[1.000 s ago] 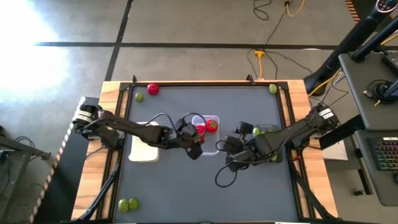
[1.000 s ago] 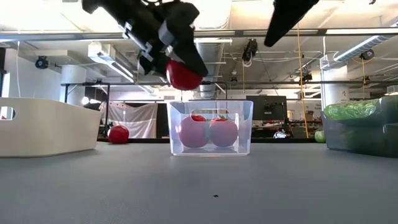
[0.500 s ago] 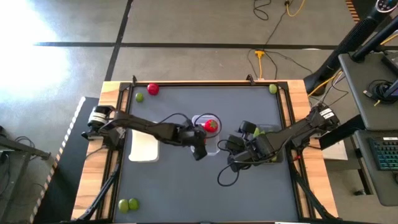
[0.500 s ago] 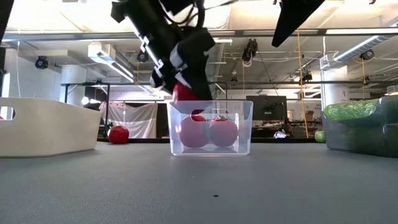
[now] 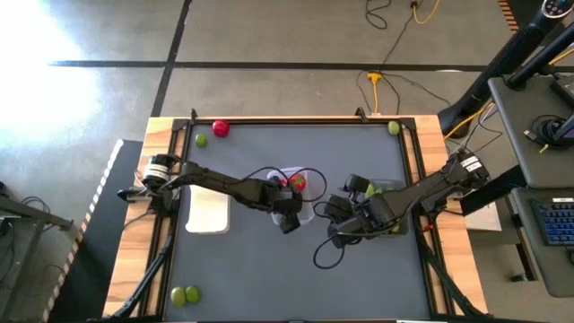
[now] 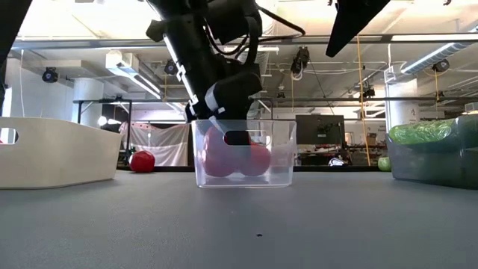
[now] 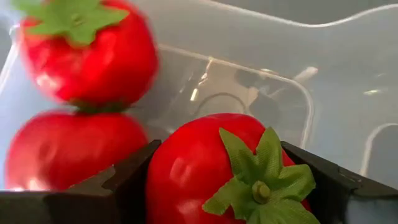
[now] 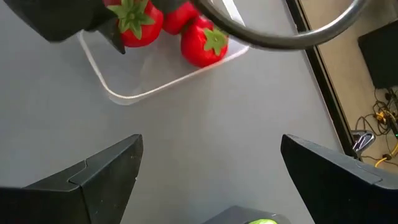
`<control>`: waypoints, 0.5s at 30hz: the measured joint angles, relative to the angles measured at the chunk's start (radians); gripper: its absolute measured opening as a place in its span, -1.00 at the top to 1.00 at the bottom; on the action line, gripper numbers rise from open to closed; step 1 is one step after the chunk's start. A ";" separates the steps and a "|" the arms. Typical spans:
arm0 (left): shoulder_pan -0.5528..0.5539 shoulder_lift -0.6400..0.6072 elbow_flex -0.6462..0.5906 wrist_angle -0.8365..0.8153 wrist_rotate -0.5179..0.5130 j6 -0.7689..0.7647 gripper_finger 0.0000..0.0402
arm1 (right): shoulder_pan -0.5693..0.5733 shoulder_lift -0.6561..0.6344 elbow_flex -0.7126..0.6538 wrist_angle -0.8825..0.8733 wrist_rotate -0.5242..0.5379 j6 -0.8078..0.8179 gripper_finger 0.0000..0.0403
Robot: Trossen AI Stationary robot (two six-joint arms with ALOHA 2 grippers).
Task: Sort produce into baskets
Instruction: Put the red tomato into the transparent bin
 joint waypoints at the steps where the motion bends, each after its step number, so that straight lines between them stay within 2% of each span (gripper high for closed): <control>1: 0.000 0.002 0.000 0.001 0.001 -0.002 -0.38 | 0.000 0.000 0.000 0.001 0.000 0.000 -0.86; 15: 0.000 0.007 0.000 0.004 0.000 0.007 -0.58 | 0.000 0.000 -0.001 0.005 0.001 -0.003 -0.86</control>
